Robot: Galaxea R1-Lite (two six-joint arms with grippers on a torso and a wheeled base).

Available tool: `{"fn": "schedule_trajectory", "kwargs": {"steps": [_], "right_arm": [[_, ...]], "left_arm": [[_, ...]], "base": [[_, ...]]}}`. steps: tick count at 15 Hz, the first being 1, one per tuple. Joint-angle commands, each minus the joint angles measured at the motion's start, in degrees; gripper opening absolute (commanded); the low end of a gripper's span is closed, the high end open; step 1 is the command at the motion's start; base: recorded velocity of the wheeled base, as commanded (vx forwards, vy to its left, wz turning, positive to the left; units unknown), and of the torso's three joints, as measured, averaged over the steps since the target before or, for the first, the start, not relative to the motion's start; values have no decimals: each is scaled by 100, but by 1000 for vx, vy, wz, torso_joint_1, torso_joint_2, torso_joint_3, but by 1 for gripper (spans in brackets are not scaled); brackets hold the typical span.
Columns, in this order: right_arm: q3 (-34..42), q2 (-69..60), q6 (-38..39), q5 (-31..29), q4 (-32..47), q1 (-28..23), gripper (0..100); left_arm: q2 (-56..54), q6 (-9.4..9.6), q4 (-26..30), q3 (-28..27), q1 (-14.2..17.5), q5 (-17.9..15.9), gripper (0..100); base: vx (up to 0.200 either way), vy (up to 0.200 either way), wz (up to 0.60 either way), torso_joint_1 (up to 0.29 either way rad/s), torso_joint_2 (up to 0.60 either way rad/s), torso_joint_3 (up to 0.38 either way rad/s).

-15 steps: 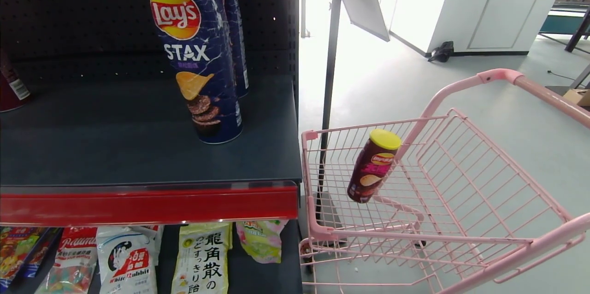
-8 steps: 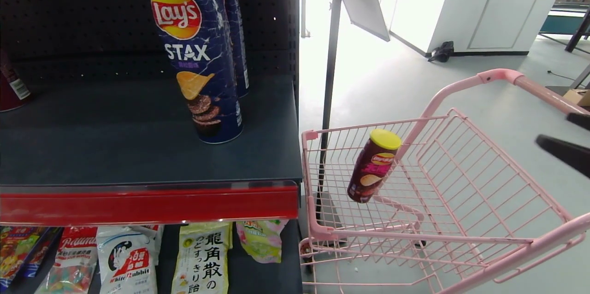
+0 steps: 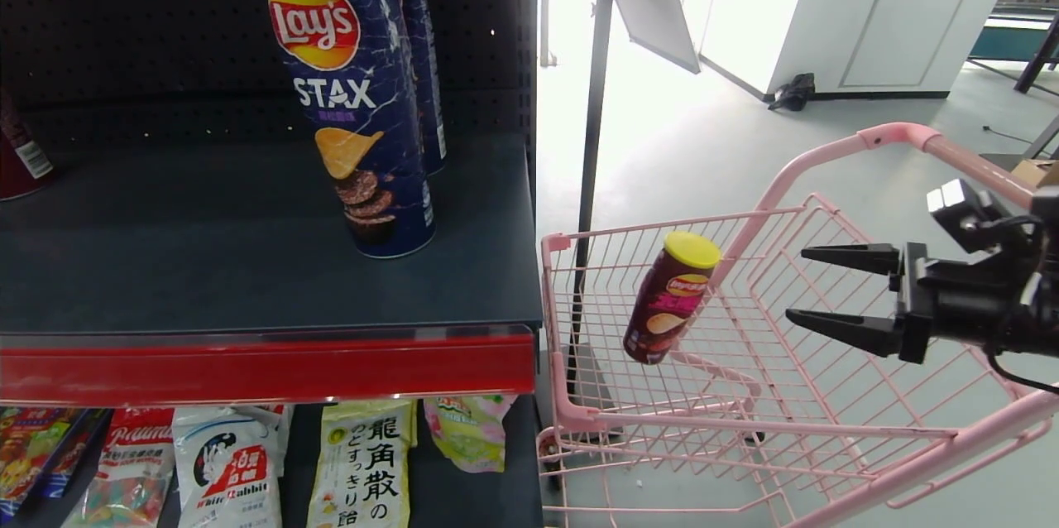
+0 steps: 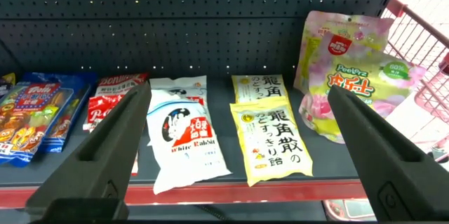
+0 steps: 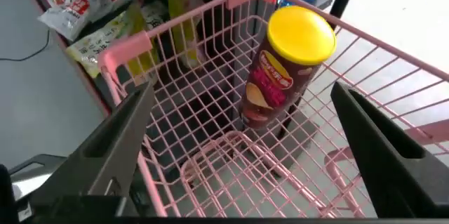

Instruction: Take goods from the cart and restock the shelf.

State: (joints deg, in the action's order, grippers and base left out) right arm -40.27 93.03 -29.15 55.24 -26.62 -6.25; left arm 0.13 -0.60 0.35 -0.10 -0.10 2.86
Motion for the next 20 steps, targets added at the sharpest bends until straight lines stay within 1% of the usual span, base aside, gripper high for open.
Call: {"fn": "schedule_trajectory", "kwargs": {"steps": [1,2,4,5,9,10,13,15,20], "right_arm": [[-1054,1763,-188,163,-9,-25,100],[-1388,2141,-223,163,-9,-34,100],[-1721,2483,-214,163,26,-43,100],[-2161,2949,-223,154,193,-34,100],[-2776,3617,-258,154,228,-16,100],[-2917,3732,-258,163,228,54,100],[-3347,3855,-197,172,272,537,100],[-3488,3819,-205,391,272,766,100],[-3391,3793,-276,558,377,1399,100]], "left_arm": [[4,-2,0,1,1,4,100],[4,-2,0,1,1,4,100],[4,-2,0,1,1,4,100],[4,-2,0,1,1,4,100],[4,-2,0,1,1,4,100],[4,-2,0,1,1,4,100],[4,-2,0,1,1,4,100],[4,-2,0,1,1,4,100],[4,-2,0,1,1,4,100]], "base": [[0,0,0,0,0,0],[0,0,0,0,0,0],[0,0,0,0,0,0],[0,0,0,0,0,0],[0,0,0,0,0,0],[0,0,0,0,0,0],[0,0,0,0,0,0],[0,0,0,0,0,0],[0,0,0,0,0,0]]}}
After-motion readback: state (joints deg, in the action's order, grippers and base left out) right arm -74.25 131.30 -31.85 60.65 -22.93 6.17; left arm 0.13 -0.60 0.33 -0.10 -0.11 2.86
